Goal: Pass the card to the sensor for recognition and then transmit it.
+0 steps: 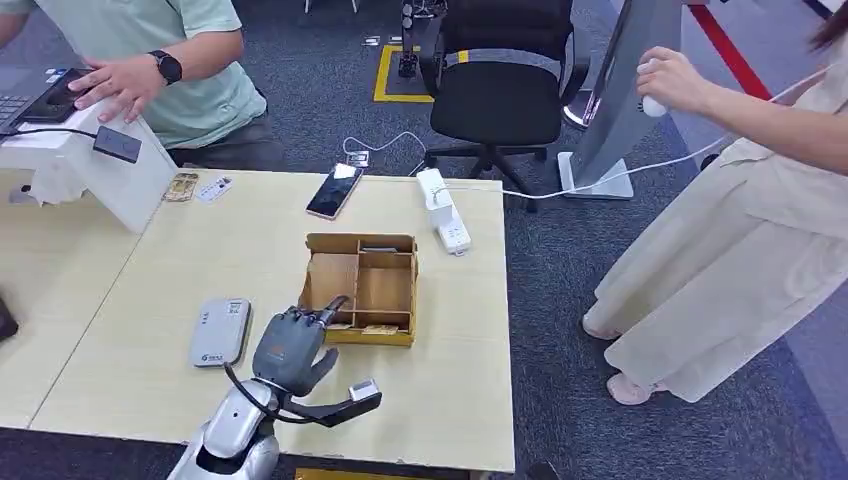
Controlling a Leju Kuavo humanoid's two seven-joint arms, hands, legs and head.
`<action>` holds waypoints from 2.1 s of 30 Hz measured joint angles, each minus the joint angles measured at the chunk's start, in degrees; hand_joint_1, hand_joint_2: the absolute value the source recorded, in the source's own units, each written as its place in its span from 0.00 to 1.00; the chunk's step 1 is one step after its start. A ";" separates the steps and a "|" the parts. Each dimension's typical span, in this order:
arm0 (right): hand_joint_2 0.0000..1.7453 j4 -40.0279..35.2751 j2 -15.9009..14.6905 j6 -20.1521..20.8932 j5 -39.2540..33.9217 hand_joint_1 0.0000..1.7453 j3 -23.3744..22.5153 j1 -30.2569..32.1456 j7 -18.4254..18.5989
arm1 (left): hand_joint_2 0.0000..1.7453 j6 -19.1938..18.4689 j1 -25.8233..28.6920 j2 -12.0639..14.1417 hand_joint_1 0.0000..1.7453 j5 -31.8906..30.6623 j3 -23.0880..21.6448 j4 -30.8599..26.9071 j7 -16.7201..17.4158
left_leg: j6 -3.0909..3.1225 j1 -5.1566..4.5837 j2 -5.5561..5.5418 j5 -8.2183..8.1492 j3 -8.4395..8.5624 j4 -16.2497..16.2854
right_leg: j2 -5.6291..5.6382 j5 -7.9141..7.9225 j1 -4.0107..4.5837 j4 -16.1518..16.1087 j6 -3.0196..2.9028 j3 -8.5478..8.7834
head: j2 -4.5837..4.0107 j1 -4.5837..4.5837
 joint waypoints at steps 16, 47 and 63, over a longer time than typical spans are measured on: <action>0.00 0.00 -0.55 -0.04 0.00 0.00 0.66 0.23 1.64 | 1.00 2.03 -0.03 0.00 0.00 -4.57 0.00 -1.62 1.03 | 0.00 0.00 0.00 0.00 0.00 0.00 | 0.00 0.00 0.00 0.00 0.00 -0.01 | 0.00 0.00; 0.00 0.04 -0.72 -0.04 0.00 0.00 0.74 0.17 1.03 | 1.00 2.34 -1.94 1.07 0.00 -5.14 -0.68 2.32 4.11 | 0.00 0.00 0.00 0.00 0.00 0.00 | 0.01 0.00 0.00 0.00 0.00 -0.02 | -0.02 -0.02; 0.00 0.07 -0.72 0.00 0.00 0.00 0.85 0.16 1.18 | 1.00 3.06 -3.77 2.36 0.00 -5.14 -2.32 5.88 4.83 | 0.00 0.00 0.01 0.00 0.00 0.00 | 0.01 0.00 0.00 0.00 0.00 -0.01 | -0.02 0.00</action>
